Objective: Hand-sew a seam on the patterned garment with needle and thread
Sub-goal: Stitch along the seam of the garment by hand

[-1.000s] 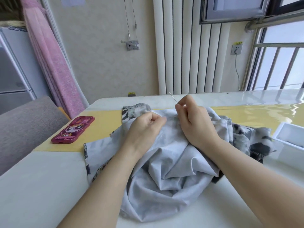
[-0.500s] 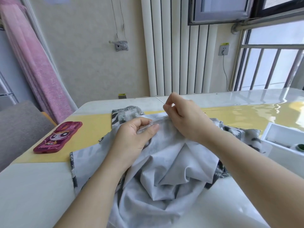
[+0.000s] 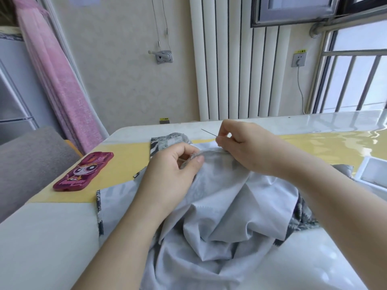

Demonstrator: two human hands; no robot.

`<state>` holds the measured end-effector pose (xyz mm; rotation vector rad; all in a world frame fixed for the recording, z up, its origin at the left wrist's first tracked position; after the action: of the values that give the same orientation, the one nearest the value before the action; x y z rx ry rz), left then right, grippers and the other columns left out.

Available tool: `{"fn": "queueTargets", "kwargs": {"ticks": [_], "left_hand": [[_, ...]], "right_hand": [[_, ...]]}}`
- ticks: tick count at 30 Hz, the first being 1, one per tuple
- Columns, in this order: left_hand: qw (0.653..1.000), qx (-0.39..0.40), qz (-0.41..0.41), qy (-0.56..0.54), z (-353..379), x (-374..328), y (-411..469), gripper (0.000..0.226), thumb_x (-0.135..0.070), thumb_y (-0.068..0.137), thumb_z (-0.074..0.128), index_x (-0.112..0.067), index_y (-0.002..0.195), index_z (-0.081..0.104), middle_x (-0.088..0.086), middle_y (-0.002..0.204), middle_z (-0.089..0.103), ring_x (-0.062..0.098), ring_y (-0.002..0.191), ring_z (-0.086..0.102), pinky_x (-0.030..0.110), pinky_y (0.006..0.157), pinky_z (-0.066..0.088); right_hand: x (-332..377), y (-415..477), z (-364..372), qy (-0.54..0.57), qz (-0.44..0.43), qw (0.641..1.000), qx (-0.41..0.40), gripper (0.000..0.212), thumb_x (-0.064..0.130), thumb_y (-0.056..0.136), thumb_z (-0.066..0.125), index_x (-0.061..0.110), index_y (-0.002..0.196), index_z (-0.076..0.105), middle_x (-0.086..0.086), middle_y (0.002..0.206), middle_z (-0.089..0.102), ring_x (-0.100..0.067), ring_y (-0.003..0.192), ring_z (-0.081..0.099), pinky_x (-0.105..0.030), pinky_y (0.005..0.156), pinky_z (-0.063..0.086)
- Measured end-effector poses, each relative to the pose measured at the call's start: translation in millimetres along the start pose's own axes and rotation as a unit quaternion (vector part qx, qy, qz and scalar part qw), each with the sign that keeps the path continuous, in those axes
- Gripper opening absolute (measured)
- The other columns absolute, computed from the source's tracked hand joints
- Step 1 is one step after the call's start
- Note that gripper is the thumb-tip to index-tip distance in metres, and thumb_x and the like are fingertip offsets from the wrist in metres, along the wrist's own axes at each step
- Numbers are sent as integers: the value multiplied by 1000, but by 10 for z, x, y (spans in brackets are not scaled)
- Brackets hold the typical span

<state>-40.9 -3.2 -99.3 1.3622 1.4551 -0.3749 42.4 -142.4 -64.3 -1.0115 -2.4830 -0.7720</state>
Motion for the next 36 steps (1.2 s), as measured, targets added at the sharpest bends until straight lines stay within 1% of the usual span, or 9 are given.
{"fn": "queueTargets", "kwargs": {"ticks": [6, 10, 13, 16, 20, 25, 29, 33, 36], "left_hand": [[999, 2, -32, -38, -2, 37, 0, 7, -18, 90, 63, -18, 84, 67, 13, 86, 72, 34, 87, 65, 39, 78, 52], [999, 1, -31, -41, -16, 23, 2, 10, -18, 90, 63, -19, 80, 67, 9, 82, 71, 26, 75, 64, 33, 72, 49], [999, 7, -20, -40, -23, -1, -2, 11, -17, 90, 63, -20, 79, 66, 7, 80, 70, 18, 73, 61, 30, 71, 47], [999, 20, -8, -50, -33, -13, -4, 13, -16, 90, 62, -20, 79, 66, 5, 80, 70, 18, 75, 62, 33, 73, 48], [997, 33, 3, -63, -34, -37, -12, 12, -15, 90, 62, -19, 79, 66, 2, 74, 67, 12, 71, 57, 25, 69, 45], [996, 34, 10, -87, -16, -64, -20, 10, -12, 89, 63, -12, 79, 65, 13, 73, 61, 15, 68, 51, 26, 65, 41], [993, 20, 10, -115, -17, -68, -18, 10, -14, 86, 67, -12, 76, 65, 1, 66, 56, 12, 62, 46, 18, 56, 38], [994, 38, 8, -103, 0, -31, 0, 11, -14, 84, 69, -19, 74, 68, -8, 66, 62, 8, 64, 54, 17, 62, 43], [994, 61, 6, -93, 7, -18, 2, 12, -15, 83, 70, -22, 73, 68, -13, 66, 63, 5, 67, 56, 16, 67, 44]], "right_hand": [[84, -59, -88, 82, -11, 992, -91, 22, 20, 99, 36, 22, 78, 43, 11, 81, 69, -18, 71, 57, -34, 66, 47], [200, -127, -99, 131, -33, 984, -115, 23, 9, 94, 32, 17, 74, 41, 6, 77, 69, -18, 81, 57, -38, 77, 45], [228, -146, -51, 142, -24, 987, -65, 19, 13, 91, 34, 16, 74, 39, 5, 87, 70, -18, 86, 57, -36, 80, 44], [208, -128, 22, 145, -14, 989, -1, 17, 14, 87, 46, 14, 73, 36, -9, 96, 68, -25, 87, 58, -41, 73, 45], [177, -104, 12, 205, -40, 978, 6, 37, 2, 79, 61, 16, 71, 28, -2, 81, 71, -16, 63, 50, -34, 60, 42], [131, -85, -14, 242, -48, 969, 23, 42, -7, 77, 60, 16, 71, 25, -8, 78, 71, -11, 60, 52, -27, 60, 42], [131, -79, -26, 233, -57, 970, 24, 43, -4, 77, 62, 16, 71, 25, -5, 78, 72, -9, 59, 49, -30, 61, 42], [111, -90, -74, 174, -48, 982, 47, 44, 2, 78, 65, 16, 69, 25, -1, 75, 71, -11, 61, 46, -32, 60, 43], [73, -97, -99, 143, -37, 986, 73, 46, 15, 81, 68, 19, 65, 25, -5, 54, 43, -14, 58, 29, -31, 53, 30]]}}
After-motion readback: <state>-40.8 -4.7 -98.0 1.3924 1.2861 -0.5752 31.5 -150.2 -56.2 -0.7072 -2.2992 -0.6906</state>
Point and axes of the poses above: each hand's wrist, its own y-axis towards the middle knuckle, its own z-axis out of the palm, x = y × z, the point moved 3 cm from there along y, towards the middle knuckle
